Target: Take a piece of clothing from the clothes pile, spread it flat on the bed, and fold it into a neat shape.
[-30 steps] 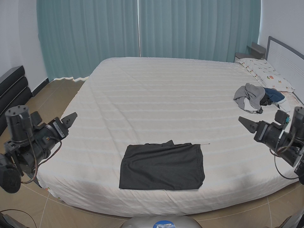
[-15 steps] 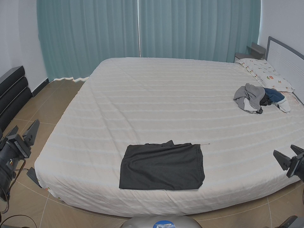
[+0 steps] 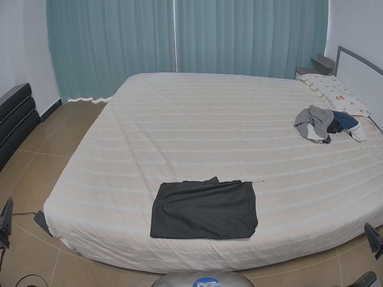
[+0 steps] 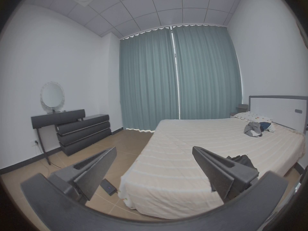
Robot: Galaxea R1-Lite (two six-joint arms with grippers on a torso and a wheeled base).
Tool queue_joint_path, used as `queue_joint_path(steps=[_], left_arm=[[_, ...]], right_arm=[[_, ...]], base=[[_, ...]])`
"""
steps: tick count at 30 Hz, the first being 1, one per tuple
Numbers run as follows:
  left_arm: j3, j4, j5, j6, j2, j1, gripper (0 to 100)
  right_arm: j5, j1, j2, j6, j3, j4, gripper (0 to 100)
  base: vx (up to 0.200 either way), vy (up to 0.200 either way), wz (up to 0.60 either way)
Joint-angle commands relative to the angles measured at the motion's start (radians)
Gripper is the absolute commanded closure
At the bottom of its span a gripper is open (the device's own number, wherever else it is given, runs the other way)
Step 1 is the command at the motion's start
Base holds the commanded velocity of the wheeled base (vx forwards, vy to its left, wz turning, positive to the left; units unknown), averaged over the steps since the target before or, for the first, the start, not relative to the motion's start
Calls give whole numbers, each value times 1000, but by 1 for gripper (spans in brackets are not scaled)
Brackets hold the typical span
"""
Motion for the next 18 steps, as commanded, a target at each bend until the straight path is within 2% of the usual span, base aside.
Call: queue_joint_path(steps=[1,2,6,8,9,10,14,16,18], left_arm=[[-97,161,-4,59,-274,101,0],[-89,169,-1,60,-292,105,0],[-86,175,-6,68,-314,145,0],[-49,182,-62,96,-351,164,0],[-49,182,-62,96,-351,164,0],[-14,182,-113,105,-380,173,0],[60,162,-142,99,-383,174,0],[101,139,-170,100,-383,174,0],[161,70,-231,105,-383,174,0]], right_arm=[[2,-39,-232,-35,-102,177,0],[2,-56,-271,-44,-109,220,0],[4,-60,-314,-47,-116,238,0],[5,-53,-353,-51,-80,235,0],[5,-53,-353,-51,-80,235,0],[7,-50,-353,-41,-56,226,0],[22,-50,-353,-20,-4,217,0],[22,-50,-353,-23,26,174,0],[22,-50,-353,-28,78,100,0]], base=[[0,0,0],[0,0,0],[0,0,0],[0,0,0],[0,0,0],[0,0,0],[0,0,0],[0,0,0],[0,0,0]])
